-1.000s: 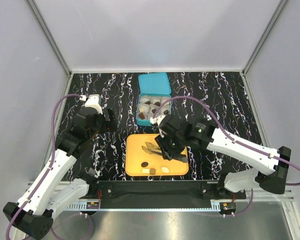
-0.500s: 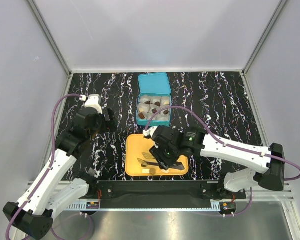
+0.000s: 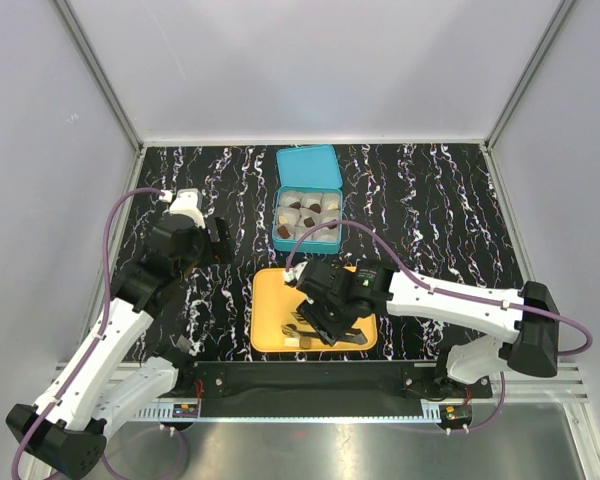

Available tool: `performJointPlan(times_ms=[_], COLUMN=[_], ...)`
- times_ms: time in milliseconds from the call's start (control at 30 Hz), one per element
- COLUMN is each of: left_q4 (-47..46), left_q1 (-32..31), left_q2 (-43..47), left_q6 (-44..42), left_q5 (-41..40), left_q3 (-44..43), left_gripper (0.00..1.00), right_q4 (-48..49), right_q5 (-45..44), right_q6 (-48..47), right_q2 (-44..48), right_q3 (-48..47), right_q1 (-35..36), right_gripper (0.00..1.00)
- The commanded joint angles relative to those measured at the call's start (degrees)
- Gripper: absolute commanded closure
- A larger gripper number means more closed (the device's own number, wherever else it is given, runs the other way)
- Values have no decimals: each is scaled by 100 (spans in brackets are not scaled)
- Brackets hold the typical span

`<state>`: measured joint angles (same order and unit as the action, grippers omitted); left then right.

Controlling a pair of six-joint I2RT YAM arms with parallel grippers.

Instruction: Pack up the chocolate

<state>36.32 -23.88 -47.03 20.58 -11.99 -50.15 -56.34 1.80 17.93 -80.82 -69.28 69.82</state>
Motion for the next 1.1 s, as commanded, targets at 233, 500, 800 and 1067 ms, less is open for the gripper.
performJointPlan(times_ms=[233,500,800,1067], left_q4=[-292,-283,-292,-283], left_q1=[32,32,32,32], left_q2=[0,0,0,-8], left_q6=[-1,-1,-1,-1], left_q5=[-76,-67,-40,-58], left_q3=[-197,-206,-206,-206], left_gripper=[1,1,1,1], right_q4=[281,264,88,-105], right_q5=[-321,-312,-488,-742], right_q6=[-71,-106,-44,8], right_q2=[-206,-329,-163,-145], right_q3=[-16,-42,-252,-525], right_q1=[75,75,75,58], right_gripper=[50,54,64,67])
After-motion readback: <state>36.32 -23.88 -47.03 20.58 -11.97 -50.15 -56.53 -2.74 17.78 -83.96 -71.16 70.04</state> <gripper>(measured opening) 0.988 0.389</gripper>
